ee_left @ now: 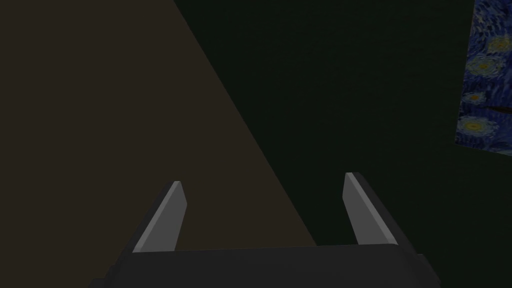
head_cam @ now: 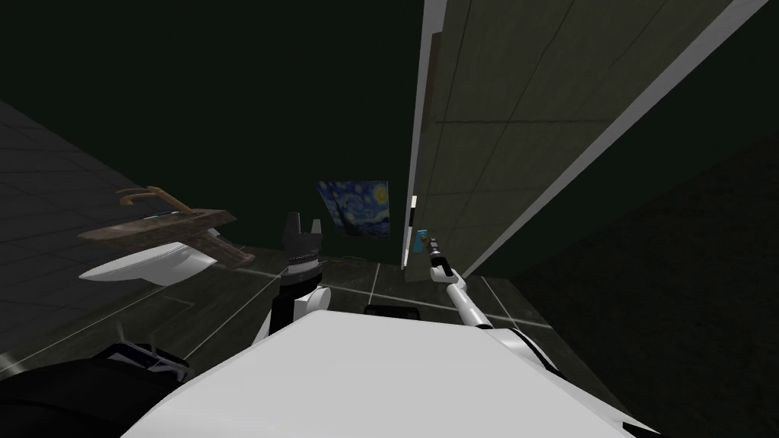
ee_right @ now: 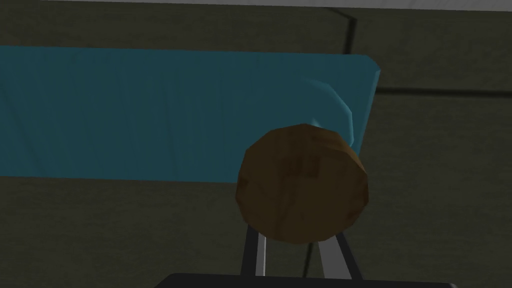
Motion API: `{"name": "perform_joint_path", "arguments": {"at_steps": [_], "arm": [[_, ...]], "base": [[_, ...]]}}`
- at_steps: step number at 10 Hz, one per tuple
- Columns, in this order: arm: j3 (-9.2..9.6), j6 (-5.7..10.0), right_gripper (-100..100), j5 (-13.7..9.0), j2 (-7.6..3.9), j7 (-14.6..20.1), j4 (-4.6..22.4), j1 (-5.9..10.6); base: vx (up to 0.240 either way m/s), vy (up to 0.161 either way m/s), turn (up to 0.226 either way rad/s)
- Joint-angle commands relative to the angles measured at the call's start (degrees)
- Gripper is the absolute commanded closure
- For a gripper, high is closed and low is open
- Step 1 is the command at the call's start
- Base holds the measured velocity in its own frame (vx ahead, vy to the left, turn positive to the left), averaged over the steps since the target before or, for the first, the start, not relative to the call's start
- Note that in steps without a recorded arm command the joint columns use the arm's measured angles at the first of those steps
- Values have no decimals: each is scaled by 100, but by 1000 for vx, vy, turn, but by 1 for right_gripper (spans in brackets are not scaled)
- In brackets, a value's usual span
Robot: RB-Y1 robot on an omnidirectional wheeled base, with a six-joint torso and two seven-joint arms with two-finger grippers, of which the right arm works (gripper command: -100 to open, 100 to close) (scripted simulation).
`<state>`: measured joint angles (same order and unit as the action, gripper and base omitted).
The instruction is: Pull the door open
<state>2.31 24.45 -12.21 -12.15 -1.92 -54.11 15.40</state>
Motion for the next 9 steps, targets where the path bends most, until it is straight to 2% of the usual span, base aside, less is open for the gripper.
{"name": "perform_joint_path", "arguments": {"at_steps": [1,2,4,5,7,8,9], "arm": [[130,30,100,-175,66,286,-20,20],[130,30,100,-175,66,382,-20,20],[171,44,100,-445,0,745,-3,13],[171,44,100,-445,0,849,-3,13],[213,58,100,-726,-69,1229,14,7],[213,58,100,-726,-69,1316,14,7],[234,65,100,-869,-104,1493,22,3]], "base": [[-75,-71,167],[-60,-53,77],[-73,-52,117],[-64,-48,88],[-69,-60,159],[-61,-50,90],[-64,-32,116]]}}
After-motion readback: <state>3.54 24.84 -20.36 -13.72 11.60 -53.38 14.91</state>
